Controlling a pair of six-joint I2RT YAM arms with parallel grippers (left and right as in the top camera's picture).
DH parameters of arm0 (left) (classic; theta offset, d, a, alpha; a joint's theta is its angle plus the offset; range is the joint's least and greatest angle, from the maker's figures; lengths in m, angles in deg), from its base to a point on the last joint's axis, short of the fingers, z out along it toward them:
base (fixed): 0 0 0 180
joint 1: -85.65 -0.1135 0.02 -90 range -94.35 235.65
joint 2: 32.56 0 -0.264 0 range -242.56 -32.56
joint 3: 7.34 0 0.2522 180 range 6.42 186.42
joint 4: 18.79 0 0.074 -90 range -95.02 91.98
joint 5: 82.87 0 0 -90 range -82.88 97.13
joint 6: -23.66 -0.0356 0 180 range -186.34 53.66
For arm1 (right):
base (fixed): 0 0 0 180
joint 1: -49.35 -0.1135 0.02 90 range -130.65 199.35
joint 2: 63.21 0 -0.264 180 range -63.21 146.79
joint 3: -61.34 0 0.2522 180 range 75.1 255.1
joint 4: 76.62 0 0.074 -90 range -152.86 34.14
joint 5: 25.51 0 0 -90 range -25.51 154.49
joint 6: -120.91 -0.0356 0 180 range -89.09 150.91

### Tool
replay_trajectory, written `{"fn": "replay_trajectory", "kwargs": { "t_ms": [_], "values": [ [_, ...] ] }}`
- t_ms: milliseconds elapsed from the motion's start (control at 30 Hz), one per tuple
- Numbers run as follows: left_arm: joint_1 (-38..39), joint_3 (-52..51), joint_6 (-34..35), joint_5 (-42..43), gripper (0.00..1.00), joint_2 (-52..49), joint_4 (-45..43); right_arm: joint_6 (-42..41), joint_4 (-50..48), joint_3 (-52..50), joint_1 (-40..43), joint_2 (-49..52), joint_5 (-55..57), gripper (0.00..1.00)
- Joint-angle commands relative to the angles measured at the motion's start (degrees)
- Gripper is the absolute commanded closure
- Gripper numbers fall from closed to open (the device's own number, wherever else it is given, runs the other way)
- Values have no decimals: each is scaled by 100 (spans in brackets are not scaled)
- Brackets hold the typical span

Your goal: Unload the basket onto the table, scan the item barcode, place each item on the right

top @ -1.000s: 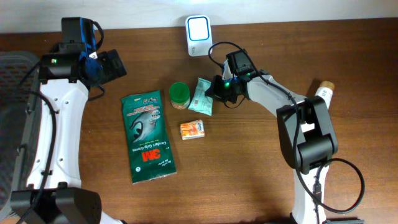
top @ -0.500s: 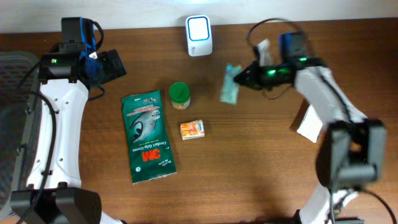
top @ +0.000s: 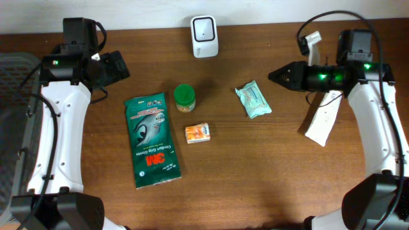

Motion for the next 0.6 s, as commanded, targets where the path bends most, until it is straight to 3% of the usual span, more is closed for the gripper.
{"fn": "replay_trajectory", "kwargs": {
  "t_ms": [0, 233, 567],
  "values": [
    [-15, 57, -87, 15, 0, 9, -9, 90, -68, 9, -431, 330, 1670, 57],
    [-15, 57, -87, 15, 1, 9, -9, 90, -955, 9, -1458, 1239, 3635, 41],
    [-15, 57, -87, 15, 1, 9, -9, -35, -1700, 11, -1578, 2013, 4111, 39]
  ]
}}
